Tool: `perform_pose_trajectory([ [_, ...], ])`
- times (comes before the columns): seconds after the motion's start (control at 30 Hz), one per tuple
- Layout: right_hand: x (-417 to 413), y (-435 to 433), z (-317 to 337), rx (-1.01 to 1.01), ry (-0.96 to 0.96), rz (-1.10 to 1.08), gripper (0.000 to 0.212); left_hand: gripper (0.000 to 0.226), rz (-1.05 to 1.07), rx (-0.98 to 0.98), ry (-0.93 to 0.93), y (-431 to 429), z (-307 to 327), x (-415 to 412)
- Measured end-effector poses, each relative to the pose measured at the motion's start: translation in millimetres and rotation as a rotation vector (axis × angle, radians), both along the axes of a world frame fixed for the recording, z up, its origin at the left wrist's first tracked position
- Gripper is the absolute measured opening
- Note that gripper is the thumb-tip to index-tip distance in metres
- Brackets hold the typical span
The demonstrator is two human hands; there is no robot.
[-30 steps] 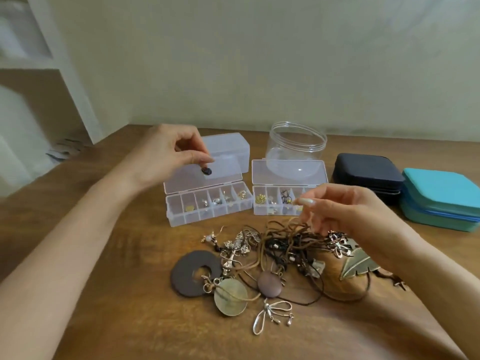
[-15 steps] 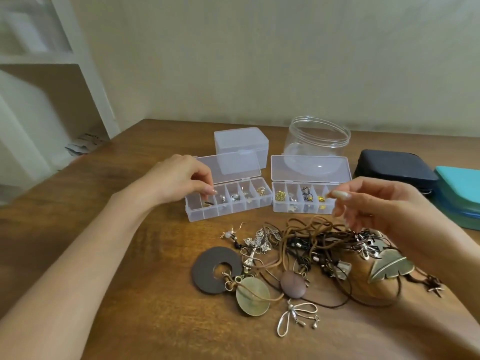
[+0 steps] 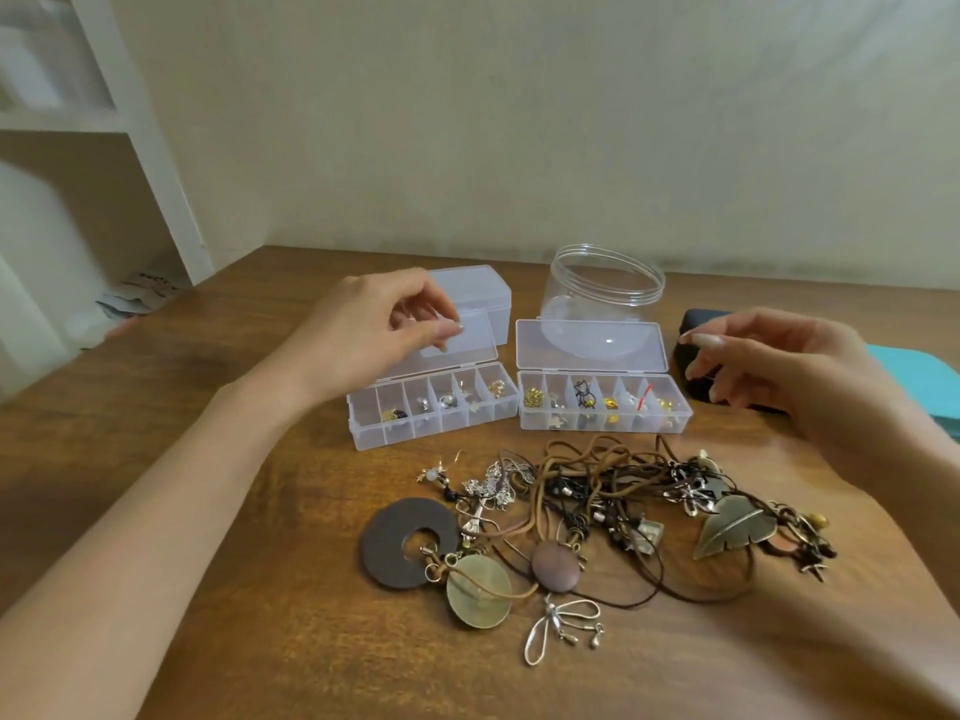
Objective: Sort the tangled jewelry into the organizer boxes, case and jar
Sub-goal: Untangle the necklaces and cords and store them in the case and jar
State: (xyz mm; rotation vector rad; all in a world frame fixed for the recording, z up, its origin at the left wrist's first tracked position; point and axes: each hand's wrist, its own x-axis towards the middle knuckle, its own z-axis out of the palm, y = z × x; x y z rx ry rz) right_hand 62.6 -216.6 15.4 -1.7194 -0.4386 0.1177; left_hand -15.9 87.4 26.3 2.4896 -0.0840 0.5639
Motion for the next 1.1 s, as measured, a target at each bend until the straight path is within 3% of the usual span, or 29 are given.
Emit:
perform_pose_trajectory([
  [0.2,13.8,-9.8,-0.8,-0.486,-0.273,0.059,0.006,0.008,-0.146,0.091,0.043,-49.5,9.6,1.3],
  [0.3,17.1,-22.1,-12.4,-0.483,-0.302,0.025,0.008,0.008,-0.230,0.197,0.126,-70.8,-10.7,-4.1],
  [0.43,21.7,-27.2,-24.1,-0.558,-0.413,-0.036,0.012,0.015,0.217,0.316,0.013,-20.5,4.3,-5.7],
  [0.53,20.1,-25.1,-24.6,-0.570,-0.485,-0.014,0.015,0.025,0.398,0.233,0.289,27.0,11.4,-8.4],
  [0.67,19.1,-23.9,-25.4,-0.489,-0.524,0.007,0.001,0.048,0.303,0.125,0.666,33.9,-2.0,-3.2],
  [0.73,20.3,-23.8,-27.1,-0.485,-0.548,0.031,0.017,0.054,0.294,0.108,0.739,31.9,-5.4,-0.5],
  [0.83,21.9,-24.0,-29.3,-0.476,-0.550,0.018,0.004,0.052,0.350,0.140,0.782,29.1,-10.8,2.8],
  [1.1,16.6,-21.2,-26.6,-0.511,-0.538,0.006,0.010,0.038,0.360,0.154,0.766,21.1,-13.8,4.1],
])
